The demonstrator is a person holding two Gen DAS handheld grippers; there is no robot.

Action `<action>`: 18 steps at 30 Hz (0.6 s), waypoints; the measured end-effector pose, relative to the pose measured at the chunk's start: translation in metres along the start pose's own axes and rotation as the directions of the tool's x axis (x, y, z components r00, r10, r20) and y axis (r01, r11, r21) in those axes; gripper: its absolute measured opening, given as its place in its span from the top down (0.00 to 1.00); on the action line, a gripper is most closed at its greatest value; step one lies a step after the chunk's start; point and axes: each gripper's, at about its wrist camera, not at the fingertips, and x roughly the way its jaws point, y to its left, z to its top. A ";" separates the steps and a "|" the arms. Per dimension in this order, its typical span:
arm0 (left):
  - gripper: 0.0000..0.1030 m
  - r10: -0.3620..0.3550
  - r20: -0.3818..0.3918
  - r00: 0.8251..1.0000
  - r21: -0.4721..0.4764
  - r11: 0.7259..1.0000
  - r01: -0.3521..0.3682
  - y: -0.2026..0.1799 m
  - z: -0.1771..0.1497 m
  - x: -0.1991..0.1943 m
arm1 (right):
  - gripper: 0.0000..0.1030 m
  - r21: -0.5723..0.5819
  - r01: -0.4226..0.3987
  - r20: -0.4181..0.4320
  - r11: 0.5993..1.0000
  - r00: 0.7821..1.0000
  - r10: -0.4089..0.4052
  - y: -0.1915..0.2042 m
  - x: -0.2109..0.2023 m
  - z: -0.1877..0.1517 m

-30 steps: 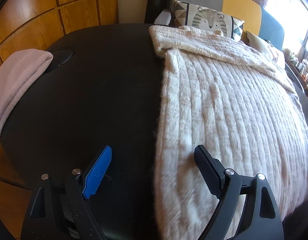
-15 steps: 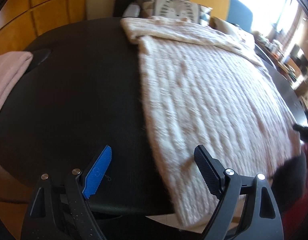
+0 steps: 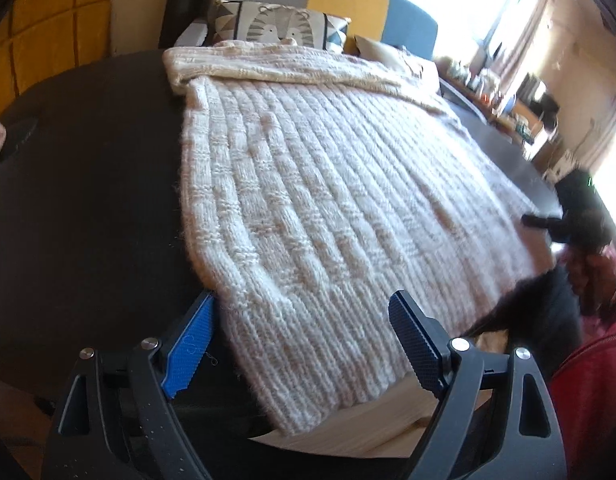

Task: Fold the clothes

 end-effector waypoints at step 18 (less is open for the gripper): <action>0.15 -0.263 0.048 0.964 -0.274 0.924 0.266 0.043 0.007 -0.003 | 0.72 0.026 -0.050 -0.026 0.998 0.998 0.050 -0.013 -0.014 -0.007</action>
